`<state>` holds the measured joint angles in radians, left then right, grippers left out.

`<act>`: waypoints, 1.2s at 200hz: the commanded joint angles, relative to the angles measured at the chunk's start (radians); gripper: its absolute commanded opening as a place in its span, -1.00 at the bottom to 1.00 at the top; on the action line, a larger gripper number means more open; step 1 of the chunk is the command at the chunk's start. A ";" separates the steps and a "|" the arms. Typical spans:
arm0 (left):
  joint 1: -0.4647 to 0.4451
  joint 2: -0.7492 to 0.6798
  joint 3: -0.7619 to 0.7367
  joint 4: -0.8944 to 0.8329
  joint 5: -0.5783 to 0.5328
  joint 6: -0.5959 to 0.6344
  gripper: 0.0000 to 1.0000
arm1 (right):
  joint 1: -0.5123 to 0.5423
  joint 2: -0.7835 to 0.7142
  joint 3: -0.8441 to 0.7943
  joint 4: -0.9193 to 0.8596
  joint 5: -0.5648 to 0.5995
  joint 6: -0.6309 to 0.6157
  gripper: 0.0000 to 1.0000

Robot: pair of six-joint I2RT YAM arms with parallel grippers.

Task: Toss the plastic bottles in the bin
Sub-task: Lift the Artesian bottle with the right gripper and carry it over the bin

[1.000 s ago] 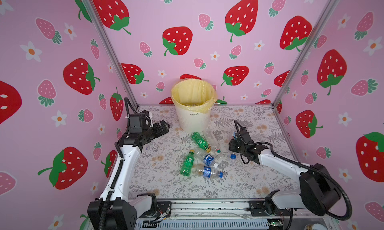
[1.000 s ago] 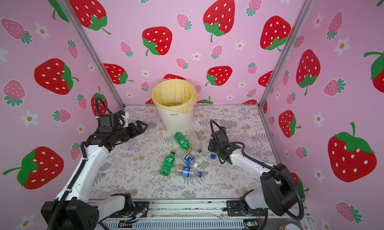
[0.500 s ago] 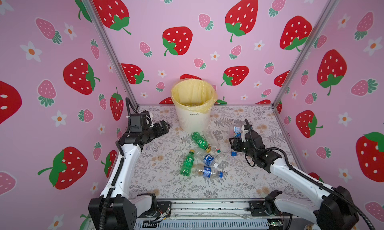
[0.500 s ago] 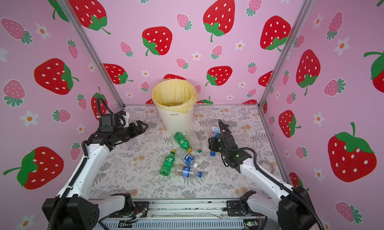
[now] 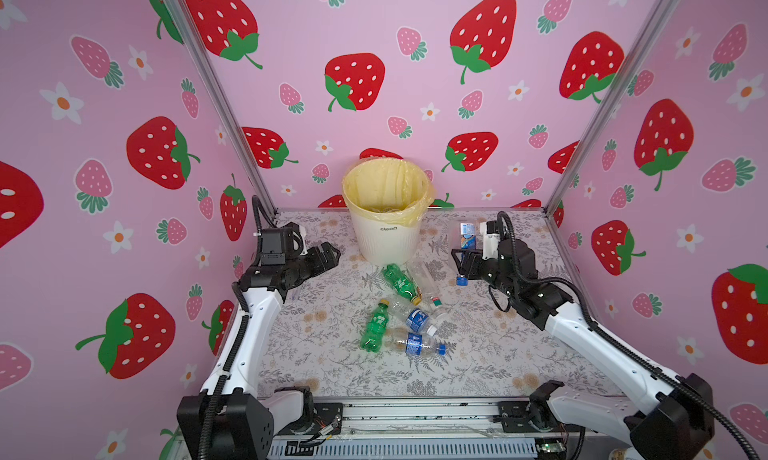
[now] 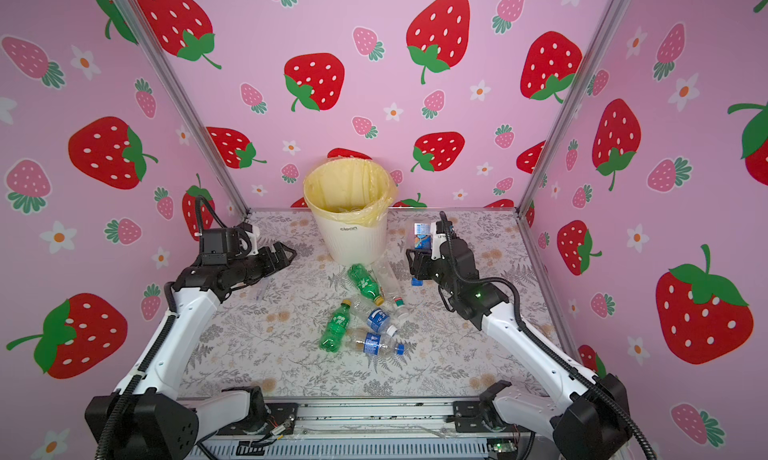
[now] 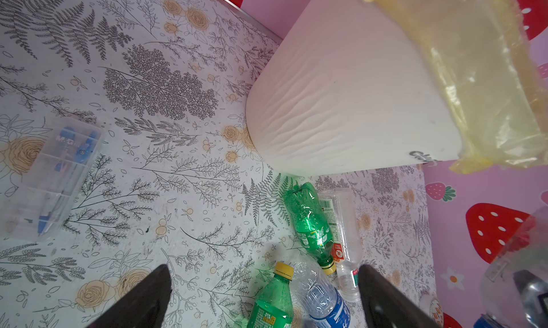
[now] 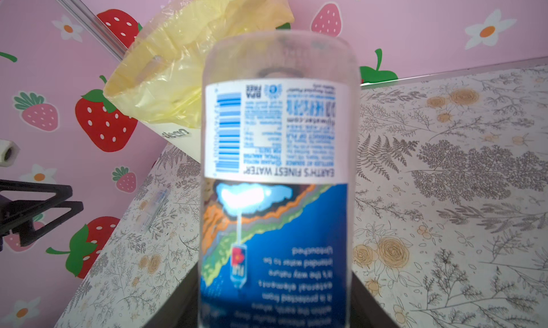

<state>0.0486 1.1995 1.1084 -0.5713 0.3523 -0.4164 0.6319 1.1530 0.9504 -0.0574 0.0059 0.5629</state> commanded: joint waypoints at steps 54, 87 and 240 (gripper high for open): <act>0.004 -0.009 -0.003 0.014 0.014 0.002 0.99 | -0.001 0.084 0.207 0.046 -0.059 -0.067 0.16; 0.005 -0.011 -0.002 0.013 0.013 0.004 0.99 | -0.001 0.136 0.283 0.058 -0.069 -0.082 0.16; 0.005 -0.009 -0.001 0.011 0.026 0.003 0.99 | 0.037 0.002 0.058 0.190 -0.027 -0.115 0.16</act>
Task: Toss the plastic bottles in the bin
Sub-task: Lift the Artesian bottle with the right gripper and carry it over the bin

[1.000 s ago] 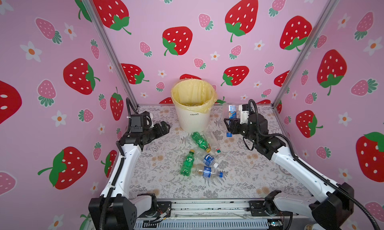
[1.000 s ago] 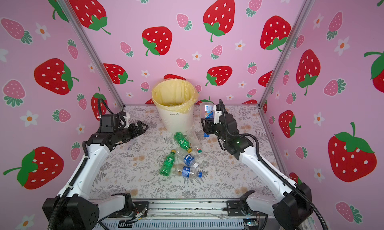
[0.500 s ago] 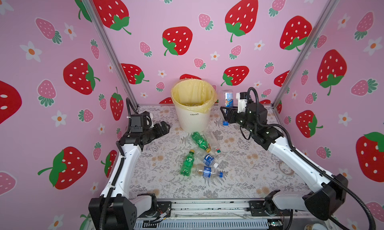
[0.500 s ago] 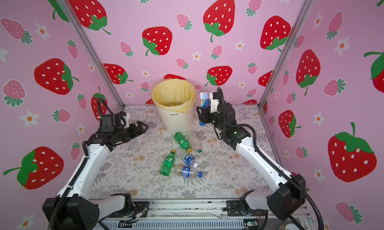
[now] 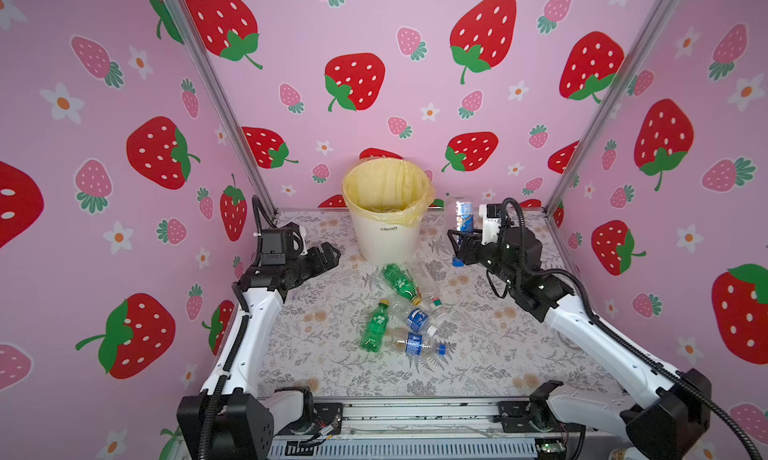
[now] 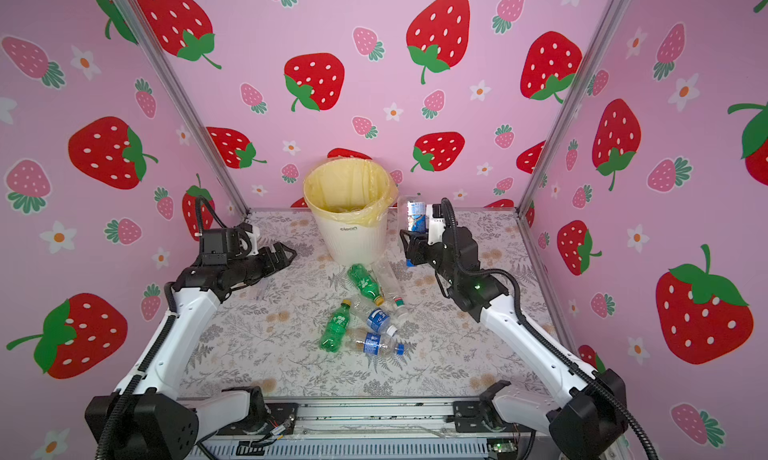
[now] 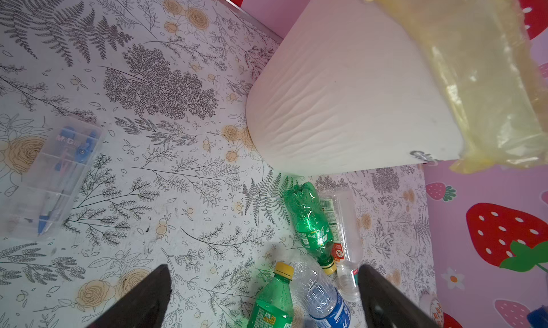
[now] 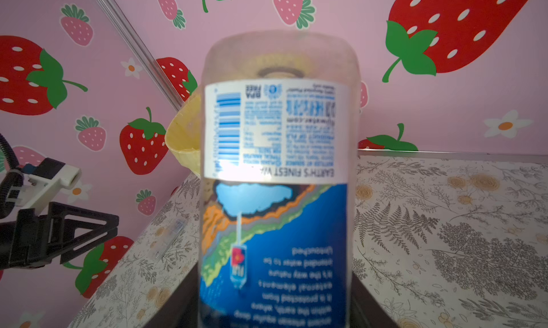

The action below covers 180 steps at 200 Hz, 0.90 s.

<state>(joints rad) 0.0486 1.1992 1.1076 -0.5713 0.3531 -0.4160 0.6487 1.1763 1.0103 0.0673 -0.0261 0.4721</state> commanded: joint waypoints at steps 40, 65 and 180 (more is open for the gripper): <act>0.006 -0.013 0.000 0.014 0.030 0.002 0.99 | 0.044 0.090 0.169 0.046 0.012 -0.062 0.16; 0.011 -0.015 0.000 0.018 0.033 -0.001 0.99 | 0.054 0.255 0.391 0.009 0.038 -0.079 0.17; 0.030 -0.024 -0.005 0.027 0.051 -0.009 0.99 | 0.054 0.806 1.194 -0.301 -0.016 -0.093 0.99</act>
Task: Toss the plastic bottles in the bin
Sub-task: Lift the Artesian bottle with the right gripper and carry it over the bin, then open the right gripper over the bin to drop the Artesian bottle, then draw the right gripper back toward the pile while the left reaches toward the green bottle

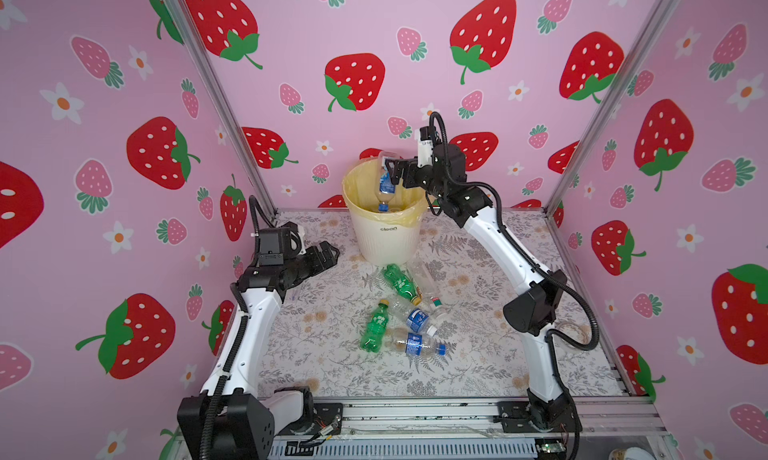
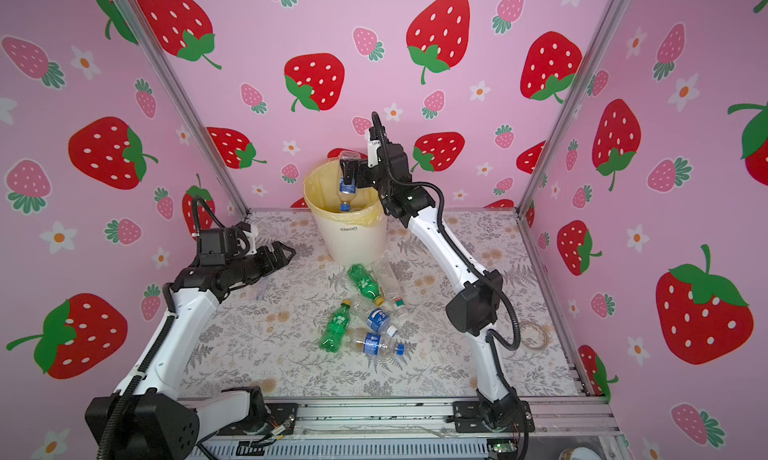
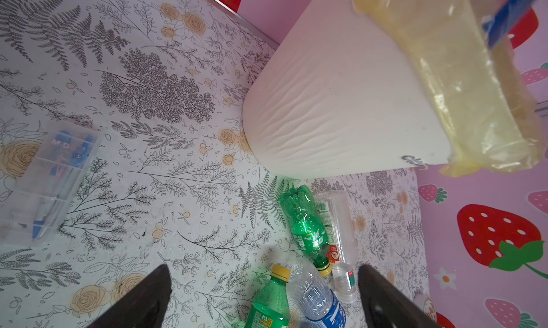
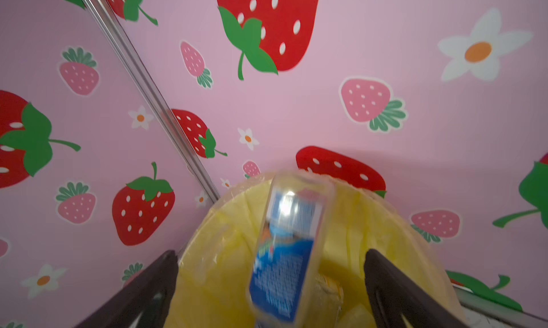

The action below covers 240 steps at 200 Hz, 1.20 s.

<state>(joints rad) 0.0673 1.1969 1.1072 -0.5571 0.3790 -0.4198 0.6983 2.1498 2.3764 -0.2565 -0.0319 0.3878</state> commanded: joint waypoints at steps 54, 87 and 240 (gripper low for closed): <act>0.028 -0.024 -0.006 0.020 0.041 -0.013 0.99 | 0.004 -0.484 -0.631 0.164 0.059 -0.012 0.99; 0.031 -0.023 -0.007 0.019 0.044 -0.014 0.99 | 0.004 -0.608 -0.808 0.171 0.078 0.009 0.99; 0.029 -0.023 -0.013 0.022 0.036 -0.014 0.99 | 0.001 -0.938 -1.338 0.131 0.156 0.116 0.99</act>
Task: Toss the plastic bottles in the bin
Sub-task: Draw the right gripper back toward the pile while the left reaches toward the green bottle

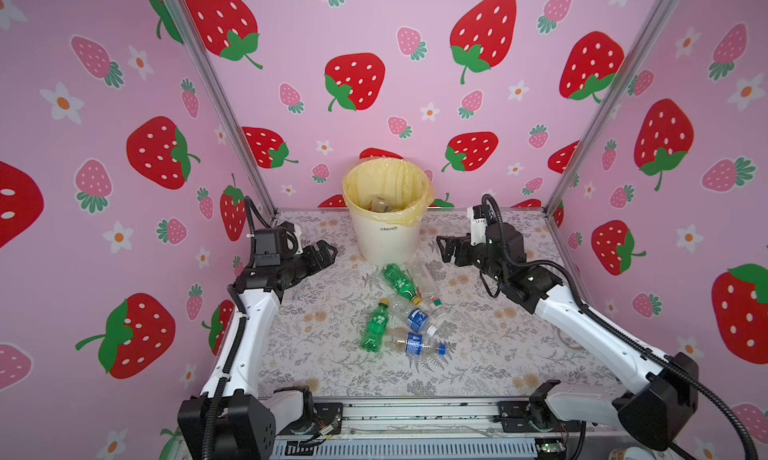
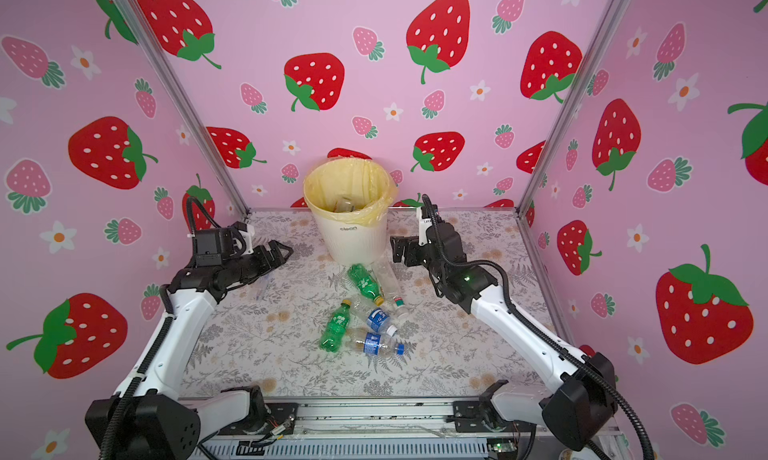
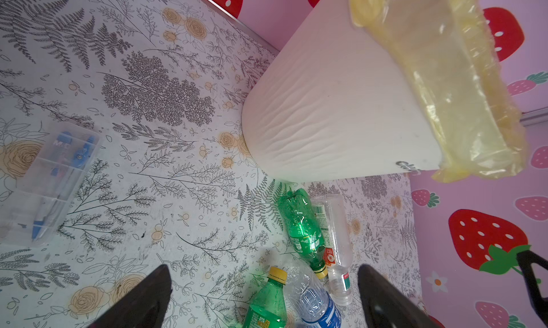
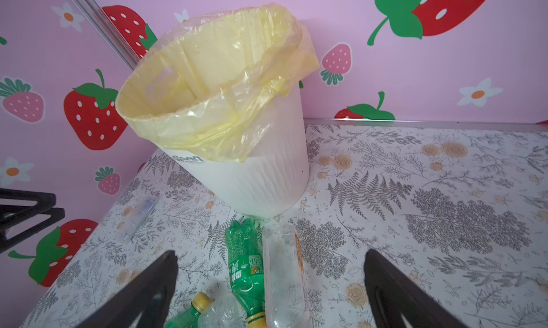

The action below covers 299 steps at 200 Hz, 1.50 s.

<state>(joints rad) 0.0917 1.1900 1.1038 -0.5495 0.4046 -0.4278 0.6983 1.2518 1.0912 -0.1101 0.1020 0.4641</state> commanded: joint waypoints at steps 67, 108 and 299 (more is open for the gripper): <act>-0.029 -0.010 -0.007 -0.005 -0.044 0.017 0.98 | 0.001 -0.142 -0.215 -0.025 0.007 0.108 0.99; -0.055 -0.035 -0.037 -0.038 -0.072 0.020 0.98 | 0.001 -0.212 -0.304 -0.038 0.000 0.122 0.99; -0.471 -0.266 -0.327 -0.089 -0.253 -0.144 0.98 | 0.001 -0.368 -0.459 -0.089 -0.062 0.116 0.99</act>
<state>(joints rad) -0.3340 0.9318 0.7982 -0.6312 0.2268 -0.5476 0.6983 0.8967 0.6476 -0.1715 0.0658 0.5629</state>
